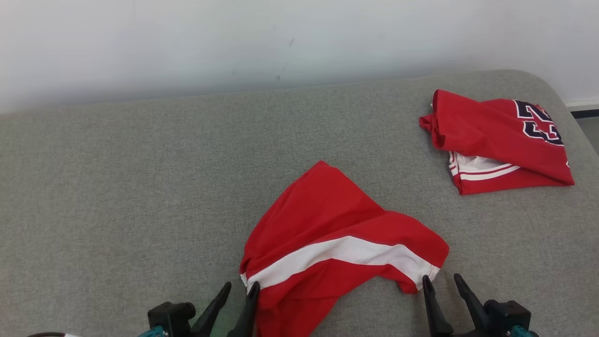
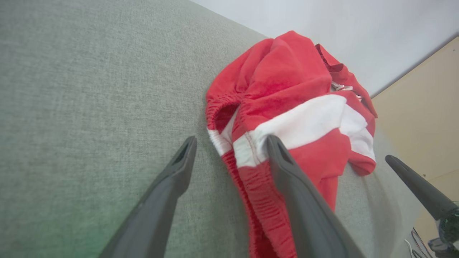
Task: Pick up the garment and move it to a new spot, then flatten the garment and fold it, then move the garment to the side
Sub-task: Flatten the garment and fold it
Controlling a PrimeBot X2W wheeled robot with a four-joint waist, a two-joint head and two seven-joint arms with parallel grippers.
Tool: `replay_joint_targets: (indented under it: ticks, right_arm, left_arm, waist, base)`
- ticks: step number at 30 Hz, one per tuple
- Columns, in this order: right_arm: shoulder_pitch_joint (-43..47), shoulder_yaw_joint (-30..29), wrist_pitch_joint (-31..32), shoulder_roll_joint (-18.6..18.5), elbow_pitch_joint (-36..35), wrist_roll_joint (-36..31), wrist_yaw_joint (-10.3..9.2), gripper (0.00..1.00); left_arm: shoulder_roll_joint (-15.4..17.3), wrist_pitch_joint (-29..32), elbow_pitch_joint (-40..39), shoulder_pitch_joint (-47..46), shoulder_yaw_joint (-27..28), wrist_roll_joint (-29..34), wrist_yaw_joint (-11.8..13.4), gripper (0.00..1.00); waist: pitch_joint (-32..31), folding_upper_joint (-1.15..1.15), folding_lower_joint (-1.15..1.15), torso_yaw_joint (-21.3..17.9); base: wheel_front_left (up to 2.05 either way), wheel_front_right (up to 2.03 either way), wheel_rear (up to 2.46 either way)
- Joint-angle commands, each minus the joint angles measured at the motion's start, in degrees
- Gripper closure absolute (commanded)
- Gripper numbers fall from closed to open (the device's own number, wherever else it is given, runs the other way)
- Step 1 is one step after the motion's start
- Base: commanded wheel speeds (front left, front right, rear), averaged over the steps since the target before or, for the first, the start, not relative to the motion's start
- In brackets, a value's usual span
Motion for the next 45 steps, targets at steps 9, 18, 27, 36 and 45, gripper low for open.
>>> replay_joint_targets:
  ticks: [9, 18, 27, 36, 45]
  right_arm:
    - [-5.7, 0.67, 0.02, 1.44, 9.79, 2.63, -0.12, 0.04]
    - [-6.22, 1.0, 0.02, 1.44, 9.63, 4.41, -0.12, 1.0]
    - [3.5, -1.18, 0.02, -0.49, -1.98, 6.35, -0.12, 1.0]
    - [3.49, -0.9, 0.02, -1.16, -2.68, 6.04, -0.12, 1.0]
    - [0.68, 0.2, 0.03, -1.21, 1.21, 5.92, -0.12, 0.0]
  left_arm:
    - [-0.24, 2.43, 1.35, -2.09, -4.74, -6.53, 0.07, 0.77]
    - [0.56, -0.49, 0.25, -2.53, -5.91, -7.7, 0.07, 1.0]
    - [2.56, -0.92, -7.35, 4.02, -2.14, -0.52, 1.1, 1.0]
    - [2.65, -0.96, -9.93, 6.82, 0.69, 6.28, 2.19, 1.0]
    - [0.87, -0.96, -7.86, 5.61, 0.57, 8.21, 1.63, 0.0]
  waist:
    - [0.24, 0.0, 0.0, 0.43]
    - [-1.04, 0.0, 0.0, 1.15]
    - [-2.46, 0.0, 0.0, 2.1]
    - [-1.66, 0.0, 0.0, 1.86]
    - [-1.19, 0.0, 0.0, 2.34]
  base:
    - [0.0, 0.0, 0.0]
    - [0.0, 0.0, 0.0]
    - [0.0, 0.0, 0.0]
    - [0.0, 0.0, 0.0]
    - [0.0, 0.0, 0.0]
